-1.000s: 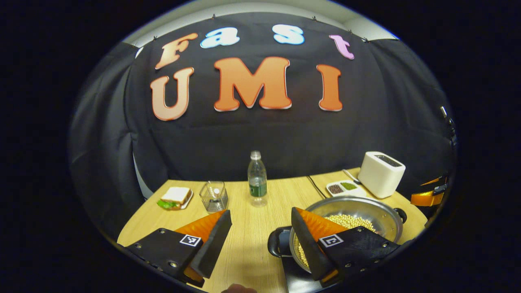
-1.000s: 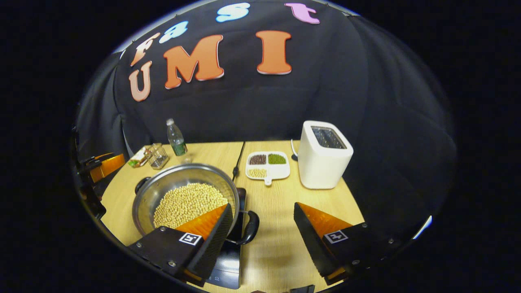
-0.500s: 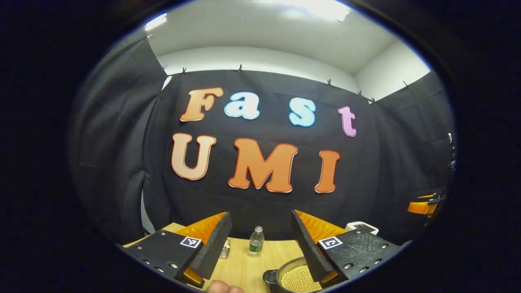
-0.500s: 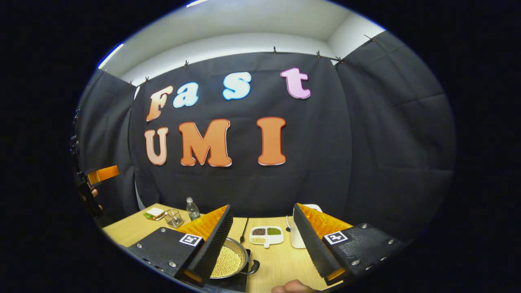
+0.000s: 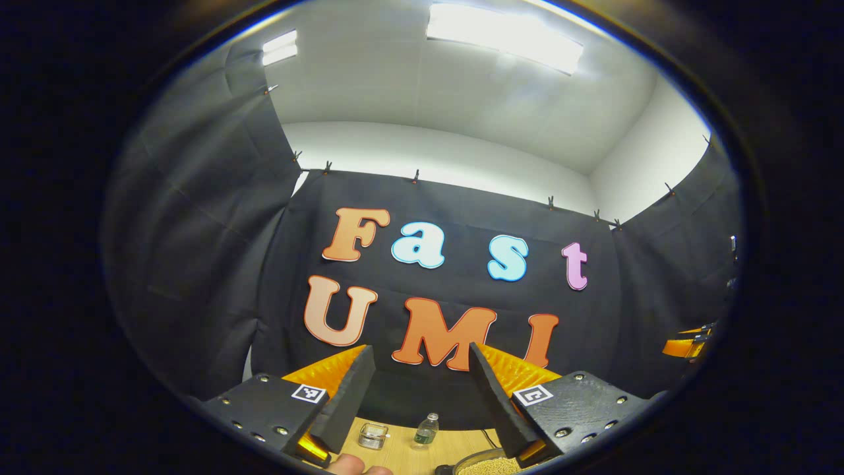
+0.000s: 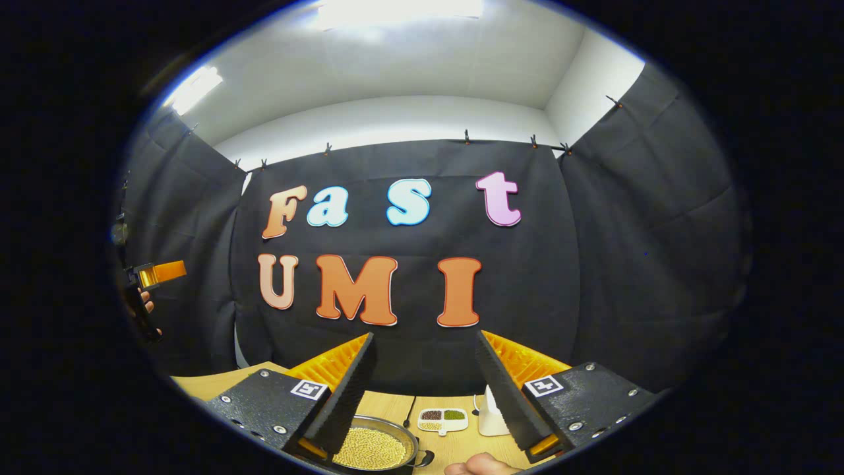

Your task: First push the handle of the pot to place it horizontally, then grasp the pot with both hands and set it on the induction cooktop.

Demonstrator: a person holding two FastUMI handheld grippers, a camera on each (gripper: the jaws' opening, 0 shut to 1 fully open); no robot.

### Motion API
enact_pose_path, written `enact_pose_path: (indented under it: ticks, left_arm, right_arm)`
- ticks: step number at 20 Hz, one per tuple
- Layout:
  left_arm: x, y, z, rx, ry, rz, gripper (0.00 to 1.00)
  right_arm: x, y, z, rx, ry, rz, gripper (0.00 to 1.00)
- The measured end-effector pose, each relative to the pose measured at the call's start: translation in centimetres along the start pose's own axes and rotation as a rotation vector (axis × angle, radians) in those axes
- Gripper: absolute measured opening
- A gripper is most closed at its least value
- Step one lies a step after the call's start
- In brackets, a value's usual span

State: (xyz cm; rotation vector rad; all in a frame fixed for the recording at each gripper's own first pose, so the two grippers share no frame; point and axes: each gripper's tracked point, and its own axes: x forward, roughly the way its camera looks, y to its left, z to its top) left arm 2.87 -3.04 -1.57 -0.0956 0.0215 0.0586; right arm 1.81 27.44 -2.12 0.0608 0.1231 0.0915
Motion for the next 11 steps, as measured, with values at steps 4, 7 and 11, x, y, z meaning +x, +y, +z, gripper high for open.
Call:
enact_pose_path:
  ticks: [4,7,11]
  left_arm:
    - [-1.8,0.3,3.0,0.029,-0.062,0.003,0.87]
    - [-2.9,0.3,4.1,0.075,-0.108,-0.001,0.86]
    - [-3.1,0.5,3.8,0.118,-0.120,0.010,0.86]
  right_arm:
    - [-0.4,1.0,2.8,0.005,-0.071,0.012,0.94]
    - [-0.6,1.4,3.6,0.001,-0.107,0.029,0.97]
    - [-0.7,2.3,4.3,-0.018,-0.123,0.043,0.97]
